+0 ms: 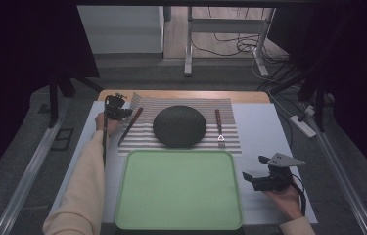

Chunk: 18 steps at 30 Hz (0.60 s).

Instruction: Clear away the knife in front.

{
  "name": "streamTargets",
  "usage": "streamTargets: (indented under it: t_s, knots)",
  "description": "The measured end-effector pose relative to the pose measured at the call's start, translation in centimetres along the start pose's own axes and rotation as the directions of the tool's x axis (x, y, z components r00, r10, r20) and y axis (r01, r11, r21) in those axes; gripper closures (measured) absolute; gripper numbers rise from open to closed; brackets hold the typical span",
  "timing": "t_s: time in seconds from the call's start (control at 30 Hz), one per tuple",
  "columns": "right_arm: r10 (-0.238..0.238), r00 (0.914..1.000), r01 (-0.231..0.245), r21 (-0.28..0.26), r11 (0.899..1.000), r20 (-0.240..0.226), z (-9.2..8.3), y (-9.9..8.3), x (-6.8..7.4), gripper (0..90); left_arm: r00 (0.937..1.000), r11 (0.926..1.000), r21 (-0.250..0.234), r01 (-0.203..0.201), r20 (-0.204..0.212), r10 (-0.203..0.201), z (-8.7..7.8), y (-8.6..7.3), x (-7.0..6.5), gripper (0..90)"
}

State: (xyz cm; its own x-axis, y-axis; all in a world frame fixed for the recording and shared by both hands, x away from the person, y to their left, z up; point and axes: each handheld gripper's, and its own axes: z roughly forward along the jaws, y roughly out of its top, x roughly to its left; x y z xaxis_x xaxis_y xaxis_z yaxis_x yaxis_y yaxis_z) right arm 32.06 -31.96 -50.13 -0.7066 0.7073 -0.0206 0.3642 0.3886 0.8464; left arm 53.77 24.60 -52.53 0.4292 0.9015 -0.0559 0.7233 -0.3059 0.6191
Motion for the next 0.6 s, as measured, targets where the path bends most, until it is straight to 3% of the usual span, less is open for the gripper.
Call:
streamTargets:
  t_s: [0.17,0.3,0.37,0.6]
  knots:
    - [0.002,1.0000,-0.002,-0.002,1.000,-0.002,-0.1,0.0,0.0,7.1,0.9995,0.9993,0.030,-0.022,-0.023,0.023,1.2,0.7,-0.6,88.7]
    - [0.001,1.0000,-0.001,-0.005,1.000,-0.004,-0.2,-0.1,0.1,7.1,0.9993,0.9989,0.035,-0.030,-0.019,0.031,1.6,0.9,-0.7,88.8]
    - [0.001,1.0000,-0.002,-0.005,1.000,-0.005,-0.2,-0.1,0.0,7.1,0.9984,0.9977,0.042,-0.052,-0.018,0.053,1.6,1.0,-0.9,88.8]
    - [0.005,1.0000,-0.005,0.002,1.000,-0.005,-0.2,-0.1,0.0,7.1,0.9956,0.9956,0.048,-0.081,0.050,0.079,1.3,0.7,-1.5,88.8]
